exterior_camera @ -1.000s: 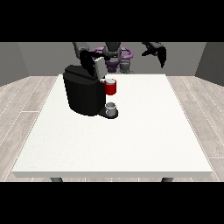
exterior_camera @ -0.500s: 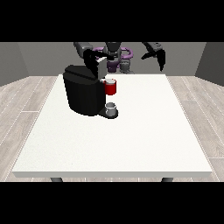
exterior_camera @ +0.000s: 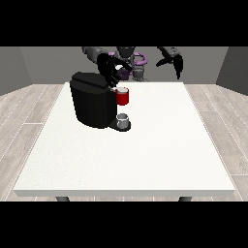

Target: Insert the coffee pod into the coffee machine and close the lid

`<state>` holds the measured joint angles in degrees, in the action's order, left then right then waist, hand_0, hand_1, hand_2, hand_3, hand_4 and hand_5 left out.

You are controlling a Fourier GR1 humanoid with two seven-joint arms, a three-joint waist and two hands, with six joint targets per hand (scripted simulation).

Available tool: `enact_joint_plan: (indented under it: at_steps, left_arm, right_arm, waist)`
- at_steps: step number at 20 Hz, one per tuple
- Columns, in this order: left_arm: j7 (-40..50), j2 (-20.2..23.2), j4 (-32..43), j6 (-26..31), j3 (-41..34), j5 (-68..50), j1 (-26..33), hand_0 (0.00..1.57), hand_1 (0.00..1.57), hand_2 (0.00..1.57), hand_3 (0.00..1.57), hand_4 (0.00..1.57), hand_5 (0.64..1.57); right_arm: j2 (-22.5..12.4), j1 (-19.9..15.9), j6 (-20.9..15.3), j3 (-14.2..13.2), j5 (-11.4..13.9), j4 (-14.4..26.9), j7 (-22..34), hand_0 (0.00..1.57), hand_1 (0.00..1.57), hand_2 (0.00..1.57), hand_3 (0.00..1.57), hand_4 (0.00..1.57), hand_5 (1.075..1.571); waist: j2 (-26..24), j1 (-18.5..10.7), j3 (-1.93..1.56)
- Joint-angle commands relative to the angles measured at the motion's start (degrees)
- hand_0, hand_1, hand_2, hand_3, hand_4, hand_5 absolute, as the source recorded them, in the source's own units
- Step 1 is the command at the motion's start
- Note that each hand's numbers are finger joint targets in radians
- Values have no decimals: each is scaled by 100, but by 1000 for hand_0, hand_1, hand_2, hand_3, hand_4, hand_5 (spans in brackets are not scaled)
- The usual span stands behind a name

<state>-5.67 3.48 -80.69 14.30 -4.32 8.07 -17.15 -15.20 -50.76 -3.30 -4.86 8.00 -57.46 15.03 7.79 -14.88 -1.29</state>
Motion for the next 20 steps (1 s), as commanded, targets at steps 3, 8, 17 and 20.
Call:
enact_joint_plan:
  at_steps: [3,8,17,20]
  left_arm:
    - [90,-68,-107,103,156,-25,-275,0,0,0,0,386,1571]
    - [-64,-116,-37,84,184,-14,-436,0,0,0,0,398,1571]
    - [-4,-69,-35,342,355,-36,-852,0,0,0,0,368,1571]
    - [63,-83,-12,398,326,-124,-1119,0,0,0,0,426,1571]
  right_arm:
    - [176,-676,137,211,39,-290,-279,0,0,0,0,160,1571]
    - [10,-745,142,248,164,-716,158,0,0,0,0,87,1571]
    - [-414,-865,264,5,257,-1190,610,0,0,0,0,0,1571]
    - [-463,-1033,158,-110,342,-1250,749,0,0,0,0,0,1571]
  waist:
    - [142,-697,124]
    - [344,-963,128]
    - [753,-1549,116]
    - [973,-1873,118]
